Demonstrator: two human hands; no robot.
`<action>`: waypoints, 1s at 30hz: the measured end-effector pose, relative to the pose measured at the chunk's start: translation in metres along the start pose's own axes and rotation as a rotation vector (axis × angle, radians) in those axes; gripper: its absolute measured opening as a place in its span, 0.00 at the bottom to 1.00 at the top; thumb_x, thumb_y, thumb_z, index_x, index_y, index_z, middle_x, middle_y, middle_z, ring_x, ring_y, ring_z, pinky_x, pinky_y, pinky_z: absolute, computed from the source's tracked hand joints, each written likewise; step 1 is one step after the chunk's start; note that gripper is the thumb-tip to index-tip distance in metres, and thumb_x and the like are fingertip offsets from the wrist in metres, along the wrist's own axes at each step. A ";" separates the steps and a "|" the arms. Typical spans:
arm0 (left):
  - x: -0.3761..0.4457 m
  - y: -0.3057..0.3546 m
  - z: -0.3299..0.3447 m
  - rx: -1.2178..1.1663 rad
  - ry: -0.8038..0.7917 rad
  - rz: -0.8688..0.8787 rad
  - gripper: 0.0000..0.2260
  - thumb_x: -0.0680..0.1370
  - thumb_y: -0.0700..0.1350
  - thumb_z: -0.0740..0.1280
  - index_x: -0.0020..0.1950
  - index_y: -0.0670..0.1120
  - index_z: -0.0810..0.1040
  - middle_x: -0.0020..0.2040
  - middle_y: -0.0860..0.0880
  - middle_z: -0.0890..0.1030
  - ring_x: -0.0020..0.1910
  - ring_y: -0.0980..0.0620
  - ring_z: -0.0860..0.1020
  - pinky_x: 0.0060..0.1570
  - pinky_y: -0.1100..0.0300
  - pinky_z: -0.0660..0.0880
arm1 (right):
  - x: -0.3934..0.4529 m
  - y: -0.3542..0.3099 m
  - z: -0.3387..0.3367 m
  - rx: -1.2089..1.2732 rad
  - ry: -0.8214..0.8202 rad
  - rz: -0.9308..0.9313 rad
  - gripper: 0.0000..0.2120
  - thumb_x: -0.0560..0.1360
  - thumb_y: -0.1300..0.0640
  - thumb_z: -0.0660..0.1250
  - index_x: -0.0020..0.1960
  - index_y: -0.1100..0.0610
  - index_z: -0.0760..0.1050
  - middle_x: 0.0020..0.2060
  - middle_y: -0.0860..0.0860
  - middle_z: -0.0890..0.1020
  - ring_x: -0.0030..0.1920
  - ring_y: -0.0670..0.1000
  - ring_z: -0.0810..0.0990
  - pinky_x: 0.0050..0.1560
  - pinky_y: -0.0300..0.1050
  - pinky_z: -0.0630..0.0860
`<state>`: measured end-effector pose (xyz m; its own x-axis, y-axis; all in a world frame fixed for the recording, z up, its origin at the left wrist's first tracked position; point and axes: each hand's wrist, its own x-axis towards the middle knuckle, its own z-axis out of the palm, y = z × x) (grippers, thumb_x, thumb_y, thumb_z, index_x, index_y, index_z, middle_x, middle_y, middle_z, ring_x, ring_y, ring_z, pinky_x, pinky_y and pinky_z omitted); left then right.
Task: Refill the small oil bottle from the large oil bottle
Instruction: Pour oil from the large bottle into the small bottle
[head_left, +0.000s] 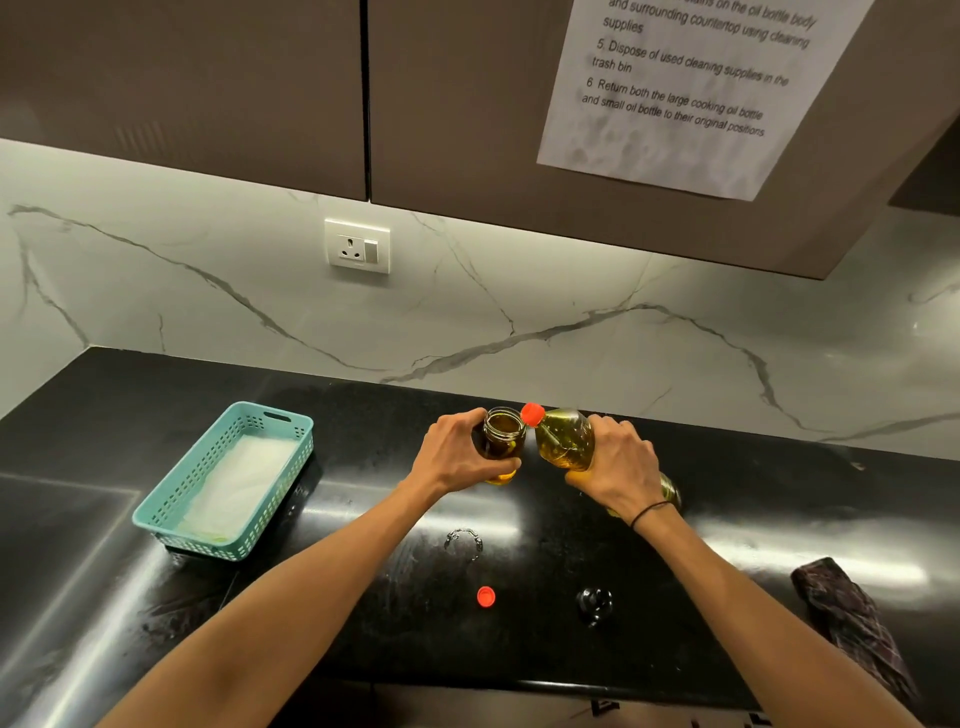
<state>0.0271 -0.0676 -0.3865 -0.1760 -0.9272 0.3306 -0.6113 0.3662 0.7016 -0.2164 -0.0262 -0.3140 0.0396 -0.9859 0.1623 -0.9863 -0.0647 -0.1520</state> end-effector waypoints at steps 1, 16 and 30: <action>0.000 0.000 -0.001 -0.013 0.004 0.002 0.31 0.66 0.70 0.77 0.59 0.50 0.82 0.50 0.54 0.86 0.46 0.56 0.83 0.50 0.55 0.84 | 0.000 0.001 0.001 0.013 0.000 0.005 0.29 0.63 0.42 0.80 0.56 0.52 0.74 0.48 0.50 0.79 0.51 0.53 0.78 0.52 0.56 0.79; -0.001 0.004 -0.006 -0.017 0.000 -0.015 0.33 0.65 0.71 0.77 0.59 0.49 0.82 0.52 0.52 0.86 0.48 0.54 0.84 0.51 0.52 0.85 | 0.000 0.020 0.042 0.355 0.019 0.113 0.24 0.62 0.44 0.82 0.51 0.50 0.75 0.44 0.48 0.82 0.45 0.53 0.82 0.46 0.52 0.83; -0.019 -0.016 -0.015 0.005 -0.013 -0.058 0.33 0.66 0.71 0.76 0.60 0.49 0.81 0.53 0.52 0.86 0.50 0.54 0.83 0.53 0.52 0.85 | -0.006 -0.008 0.119 0.963 -0.076 0.375 0.33 0.59 0.59 0.88 0.61 0.53 0.79 0.52 0.48 0.85 0.55 0.48 0.83 0.64 0.55 0.80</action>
<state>0.0519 -0.0546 -0.3941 -0.1502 -0.9477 0.2815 -0.6244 0.3117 0.7162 -0.1894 -0.0378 -0.4303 -0.2009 -0.9730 -0.1135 -0.3926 0.1861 -0.9007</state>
